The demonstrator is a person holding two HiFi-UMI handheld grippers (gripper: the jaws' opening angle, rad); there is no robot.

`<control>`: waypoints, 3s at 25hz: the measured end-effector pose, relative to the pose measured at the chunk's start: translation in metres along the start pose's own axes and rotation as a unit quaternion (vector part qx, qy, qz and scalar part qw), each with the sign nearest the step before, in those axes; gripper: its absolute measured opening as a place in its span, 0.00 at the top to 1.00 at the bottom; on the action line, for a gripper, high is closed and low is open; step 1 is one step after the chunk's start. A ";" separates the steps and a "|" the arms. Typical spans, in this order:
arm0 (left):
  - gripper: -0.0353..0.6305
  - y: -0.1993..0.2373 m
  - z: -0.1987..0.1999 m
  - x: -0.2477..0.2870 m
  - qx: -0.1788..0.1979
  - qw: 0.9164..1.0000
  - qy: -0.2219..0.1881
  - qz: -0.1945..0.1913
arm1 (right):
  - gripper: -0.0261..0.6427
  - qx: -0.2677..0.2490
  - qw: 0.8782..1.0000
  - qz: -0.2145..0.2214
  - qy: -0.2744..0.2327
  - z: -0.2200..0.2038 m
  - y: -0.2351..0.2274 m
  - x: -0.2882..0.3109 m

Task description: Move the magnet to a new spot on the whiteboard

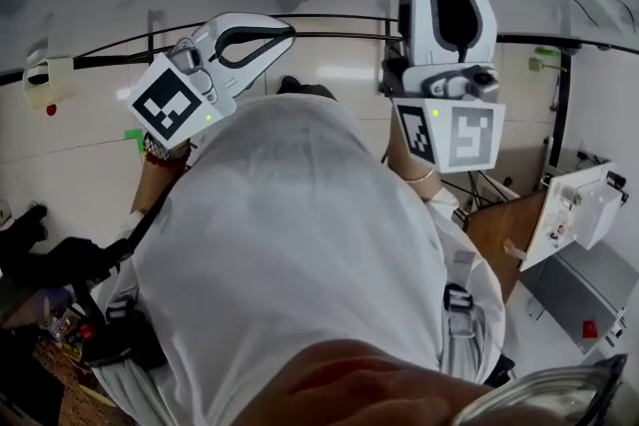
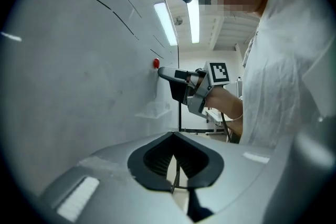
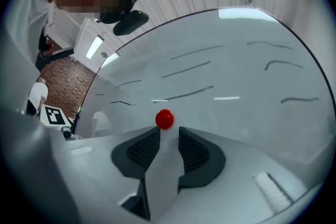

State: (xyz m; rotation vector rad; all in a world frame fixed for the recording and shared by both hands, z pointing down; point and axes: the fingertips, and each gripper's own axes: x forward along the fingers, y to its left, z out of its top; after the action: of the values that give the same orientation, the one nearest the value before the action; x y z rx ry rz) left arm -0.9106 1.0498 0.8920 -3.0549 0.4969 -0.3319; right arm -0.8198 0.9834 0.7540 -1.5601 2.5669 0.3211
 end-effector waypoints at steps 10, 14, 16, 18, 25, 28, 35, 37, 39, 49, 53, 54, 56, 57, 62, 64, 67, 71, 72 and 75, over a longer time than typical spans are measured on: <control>0.94 0.015 0.001 0.001 -0.016 1.000 -0.003 0.023 | 0.77 -0.095 0.995 -0.034 -0.010 0.030 0.006 0.006; 0.94 0.015 0.003 -0.001 -0.017 0.999 -0.016 0.025 | 0.78 -0.115 0.993 -0.038 -0.001 0.028 0.004 0.006; 0.94 0.012 0.003 -0.003 -0.018 0.999 -0.017 0.025 | 0.78 -0.114 0.993 -0.034 0.007 0.026 0.005 0.007; 0.94 0.009 0.004 -0.008 -0.017 0.999 -0.019 0.027 | 0.78 -0.105 0.994 -0.028 0.011 0.025 0.006 0.007; 0.94 0.013 0.004 0.001 -0.018 0.999 -0.017 0.023 | 0.78 -0.079 0.997 -0.004 0.009 0.018 0.004 0.005; 0.94 0.001 0.010 -0.007 -0.008 1.000 -0.012 0.018 | 0.78 -0.071 0.997 0.014 0.012 0.022 0.021 -0.008; 0.94 -0.087 0.010 -0.071 0.048 0.999 0.018 0.002 | 0.78 -0.035 0.995 0.093 0.011 0.011 0.100 -0.079; 0.94 -0.109 0.008 -0.085 0.066 0.997 0.013 -0.025 | 0.78 -0.024 0.996 0.081 0.030 -0.001 0.115 -0.089; 0.94 -0.129 0.006 -0.096 0.075 0.996 0.003 -0.049 | 0.78 -0.013 0.996 0.071 0.043 -0.004 0.130 -0.102; 0.94 -0.214 0.007 -0.095 0.118 0.989 0.030 -0.087 | 0.78 0.007 0.998 0.025 0.064 0.020 0.143 -0.202; 0.94 -0.212 0.005 -0.106 0.112 0.991 0.036 -0.068 | 0.78 0.005 0.999 0.022 0.045 0.029 0.148 -0.202; 0.94 -0.207 0.001 -0.111 0.108 0.992 0.043 -0.058 | 0.78 0.009 0.999 0.024 0.040 0.028 0.151 -0.199; 0.94 -0.199 -0.005 -0.119 0.098 0.993 0.053 -0.042 | 0.78 0.013 0.999 0.032 0.038 0.026 0.158 -0.197; 0.94 -0.197 -0.007 -0.121 0.094 0.993 0.057 -0.038 | 0.78 0.015 0.998 0.036 0.040 0.026 0.161 -0.198; 0.94 -0.220 -0.006 -0.109 0.092 0.992 0.074 -0.033 | 0.78 0.003 0.998 0.032 0.047 0.036 0.153 -0.240; 0.94 -0.245 -0.003 -0.094 0.126 0.988 0.086 -0.019 | 0.78 0.013 0.998 0.019 0.052 0.034 0.136 -0.276; 0.94 -0.283 0.002 -0.080 0.148 0.985 0.088 -0.007 | 0.78 0.027 0.998 0.021 0.056 0.033 0.125 -0.315; 0.94 -0.319 0.006 -0.078 0.115 0.990 0.081 -0.002 | 0.78 0.034 0.997 0.041 0.051 0.038 0.131 -0.350; 0.94 -0.326 0.007 -0.079 0.108 0.991 0.080 0.005 | 0.78 0.038 0.997 0.046 0.049 0.039 0.132 -0.357; 0.94 -0.351 0.007 -0.079 0.079 0.994 0.077 0.022 | 0.78 0.053 0.996 0.058 0.047 0.036 0.132 -0.383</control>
State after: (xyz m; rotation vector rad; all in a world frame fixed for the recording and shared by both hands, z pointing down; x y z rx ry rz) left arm -0.8735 1.4073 0.8913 -2.8745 0.5161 -0.5777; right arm -0.7609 1.3811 0.8156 -1.4252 2.7041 0.1207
